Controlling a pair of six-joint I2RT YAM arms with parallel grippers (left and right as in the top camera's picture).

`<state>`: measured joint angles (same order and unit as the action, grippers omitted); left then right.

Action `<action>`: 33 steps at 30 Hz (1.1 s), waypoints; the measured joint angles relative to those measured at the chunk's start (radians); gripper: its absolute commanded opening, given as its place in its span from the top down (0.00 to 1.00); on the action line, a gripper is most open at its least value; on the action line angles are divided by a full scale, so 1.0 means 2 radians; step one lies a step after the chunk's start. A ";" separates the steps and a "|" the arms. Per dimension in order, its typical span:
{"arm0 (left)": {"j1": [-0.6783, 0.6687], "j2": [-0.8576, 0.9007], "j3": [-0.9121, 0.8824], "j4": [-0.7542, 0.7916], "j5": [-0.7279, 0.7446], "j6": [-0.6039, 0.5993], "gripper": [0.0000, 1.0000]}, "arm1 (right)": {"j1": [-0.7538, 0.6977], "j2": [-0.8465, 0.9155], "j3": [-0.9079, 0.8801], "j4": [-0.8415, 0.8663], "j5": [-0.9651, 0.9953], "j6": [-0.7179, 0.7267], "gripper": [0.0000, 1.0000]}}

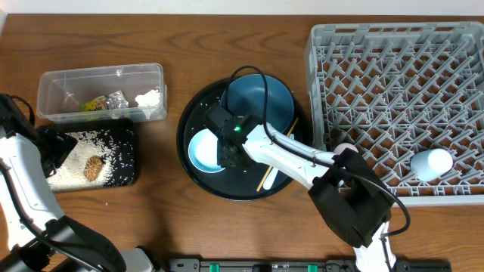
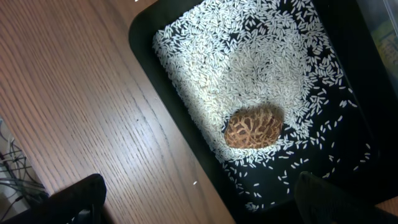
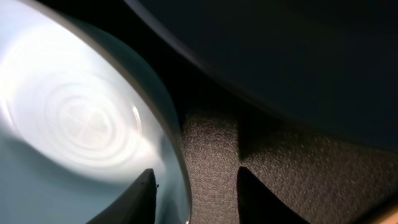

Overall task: Sort waste into correct bins and load items into the dishwasher rack
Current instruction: 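Reach the right gripper to the light blue bowl and grasp its rim, then lift the bowl and carry it right to the rack's back corner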

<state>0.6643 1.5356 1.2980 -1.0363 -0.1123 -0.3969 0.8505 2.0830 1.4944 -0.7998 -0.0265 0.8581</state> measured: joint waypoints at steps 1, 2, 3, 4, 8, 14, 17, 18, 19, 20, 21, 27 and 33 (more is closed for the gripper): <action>0.000 0.000 0.000 0.000 0.000 0.000 0.02 | 0.000 0.000 0.000 0.004 0.000 0.001 0.72; 0.000 0.000 0.000 0.000 0.000 0.000 0.02 | 0.000 0.000 0.000 0.007 0.000 0.002 0.81; 0.000 0.000 0.000 0.000 0.000 0.000 0.02 | 0.000 0.000 0.000 0.010 0.000 0.003 0.85; 0.000 0.000 0.000 0.000 0.000 0.000 0.02 | 0.000 0.000 0.000 0.011 -0.001 0.004 0.87; 0.000 0.000 0.000 0.000 0.000 0.000 0.02 | 0.000 0.000 0.000 0.013 0.000 0.008 0.86; 0.000 0.000 0.000 0.000 0.000 0.000 0.02 | 0.000 0.000 0.000 0.013 -0.001 0.008 0.99; 0.000 0.000 0.000 0.000 0.000 0.000 0.02 | 0.000 0.000 -0.001 0.013 -0.002 0.010 0.99; 0.000 0.000 0.000 0.000 0.000 0.000 0.02 | 0.000 0.000 -0.001 0.013 -0.002 0.010 0.99; 0.000 0.000 0.000 0.000 0.000 0.000 0.02 | 0.000 0.000 -0.001 0.013 -0.002 0.010 0.99; 0.000 0.000 0.000 0.000 0.000 0.000 0.02 | 0.000 0.000 -0.001 0.013 -0.002 0.010 0.99; 0.000 0.000 0.000 0.000 0.000 0.000 0.02 | 0.000 0.000 -0.001 0.013 -0.002 0.009 0.99; 0.000 0.000 0.000 0.000 0.000 0.000 0.02 | 0.000 -0.003 0.002 0.011 -0.003 -0.016 0.99; 0.000 0.000 0.000 0.000 0.000 0.000 0.02 | 0.000 -0.053 0.006 0.010 -0.003 -0.055 0.99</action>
<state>0.6643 1.5356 1.2980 -1.0363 -0.1123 -0.3969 0.8505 1.9766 1.5055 -0.7803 -0.0330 0.7490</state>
